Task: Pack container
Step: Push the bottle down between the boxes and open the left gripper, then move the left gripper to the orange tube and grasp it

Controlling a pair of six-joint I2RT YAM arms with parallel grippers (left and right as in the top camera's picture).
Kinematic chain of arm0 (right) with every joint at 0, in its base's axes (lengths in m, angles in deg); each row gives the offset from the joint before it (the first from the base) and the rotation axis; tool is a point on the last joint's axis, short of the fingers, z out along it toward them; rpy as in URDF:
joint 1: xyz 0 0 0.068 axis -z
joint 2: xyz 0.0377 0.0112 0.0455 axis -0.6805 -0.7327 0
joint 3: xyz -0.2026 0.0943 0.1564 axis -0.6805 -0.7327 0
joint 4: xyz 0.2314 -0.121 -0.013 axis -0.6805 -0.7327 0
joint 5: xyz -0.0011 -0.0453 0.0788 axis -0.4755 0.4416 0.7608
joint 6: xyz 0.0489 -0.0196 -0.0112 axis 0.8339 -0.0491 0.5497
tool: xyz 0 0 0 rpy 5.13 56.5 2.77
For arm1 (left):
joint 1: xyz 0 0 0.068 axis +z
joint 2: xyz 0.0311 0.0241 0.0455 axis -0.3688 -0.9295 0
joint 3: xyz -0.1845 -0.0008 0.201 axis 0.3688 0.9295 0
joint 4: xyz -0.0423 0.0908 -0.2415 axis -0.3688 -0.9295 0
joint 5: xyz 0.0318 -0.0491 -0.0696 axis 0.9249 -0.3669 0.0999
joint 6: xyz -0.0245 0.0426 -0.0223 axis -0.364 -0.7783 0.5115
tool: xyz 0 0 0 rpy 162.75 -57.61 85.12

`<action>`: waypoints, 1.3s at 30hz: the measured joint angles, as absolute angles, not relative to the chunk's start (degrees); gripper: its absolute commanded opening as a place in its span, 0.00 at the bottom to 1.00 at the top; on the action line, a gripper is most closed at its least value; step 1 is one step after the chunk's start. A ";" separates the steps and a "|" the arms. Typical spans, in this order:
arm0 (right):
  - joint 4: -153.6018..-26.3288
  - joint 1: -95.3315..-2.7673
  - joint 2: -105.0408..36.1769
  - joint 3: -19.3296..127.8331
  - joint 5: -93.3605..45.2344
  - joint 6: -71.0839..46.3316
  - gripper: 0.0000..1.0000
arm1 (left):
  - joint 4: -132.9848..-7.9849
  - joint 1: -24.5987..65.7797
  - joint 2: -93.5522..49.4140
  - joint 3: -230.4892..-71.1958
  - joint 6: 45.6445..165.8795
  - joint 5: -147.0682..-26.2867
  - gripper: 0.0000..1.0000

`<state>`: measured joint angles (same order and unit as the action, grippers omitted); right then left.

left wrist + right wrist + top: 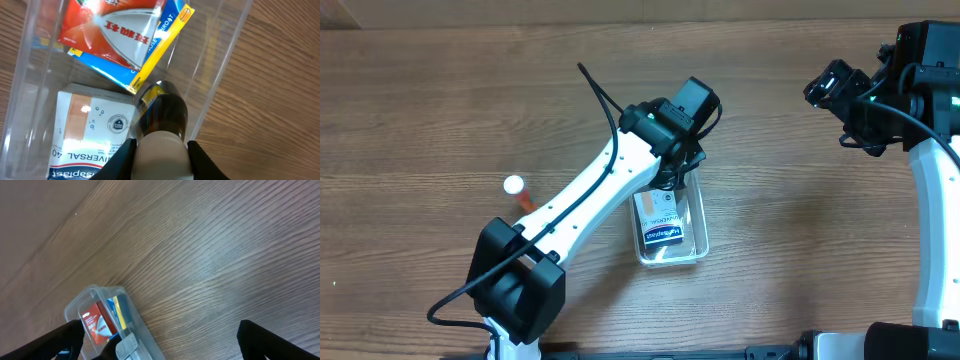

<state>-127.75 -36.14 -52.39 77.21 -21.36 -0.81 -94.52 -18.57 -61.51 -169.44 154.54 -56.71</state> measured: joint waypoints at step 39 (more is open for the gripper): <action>-127.77 -36.14 -52.39 77.21 -21.36 -0.79 1.00 | -123.43 -10.30 -60.40 -193.70 123.39 -51.97 0.85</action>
